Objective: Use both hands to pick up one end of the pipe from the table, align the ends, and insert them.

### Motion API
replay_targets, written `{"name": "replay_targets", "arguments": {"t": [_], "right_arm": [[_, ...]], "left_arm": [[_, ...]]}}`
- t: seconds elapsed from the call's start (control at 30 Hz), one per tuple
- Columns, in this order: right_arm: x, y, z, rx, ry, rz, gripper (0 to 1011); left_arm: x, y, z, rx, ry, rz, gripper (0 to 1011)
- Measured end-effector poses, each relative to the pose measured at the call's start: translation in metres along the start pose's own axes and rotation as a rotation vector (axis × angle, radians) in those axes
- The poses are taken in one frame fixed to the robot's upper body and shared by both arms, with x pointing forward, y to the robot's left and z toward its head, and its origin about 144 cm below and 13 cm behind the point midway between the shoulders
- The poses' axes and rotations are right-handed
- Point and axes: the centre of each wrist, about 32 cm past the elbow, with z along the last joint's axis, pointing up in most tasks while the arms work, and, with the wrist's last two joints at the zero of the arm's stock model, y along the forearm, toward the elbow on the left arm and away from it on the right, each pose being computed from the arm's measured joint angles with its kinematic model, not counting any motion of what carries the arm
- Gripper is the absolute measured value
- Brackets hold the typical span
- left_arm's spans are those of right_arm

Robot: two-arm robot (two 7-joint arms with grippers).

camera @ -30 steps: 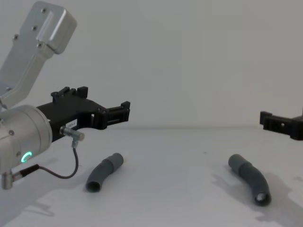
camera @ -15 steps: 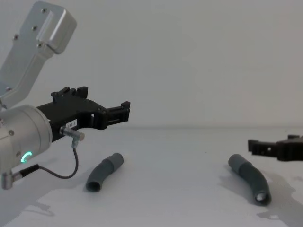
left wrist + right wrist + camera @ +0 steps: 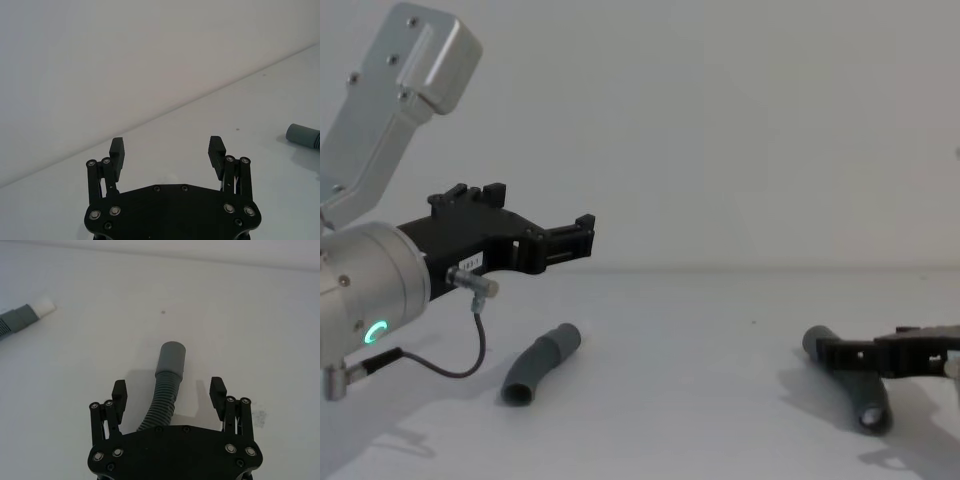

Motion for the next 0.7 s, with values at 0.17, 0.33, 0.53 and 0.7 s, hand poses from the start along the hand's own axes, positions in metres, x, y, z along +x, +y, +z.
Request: {"name": "replay_targets", "arguments": {"t": [0.17,0.33,0.53,0.7], "right_arm": [[0.0003,0.0027,-0.0009,-0.018,-0.001,0.0,1006],[0.0011,0.0053,-0.0017,-0.036,-0.005,-0.003,1006],[0.0021,0.0078,-0.0029,-0.051,-0.008,-0.006,1005],[0.0027,0.0102,-0.0039,-0.061,-0.013,-0.007,996]], "left_arm": [[0.0,0.0,0.0,0.0,0.0,0.0,1001],[0.0,0.0,0.0,0.0,0.0,0.0,1001],[0.0,0.0,0.0,0.0,0.0,0.0,1001],[0.0,0.0,0.0,0.0,0.0,0.0,1001]]}}
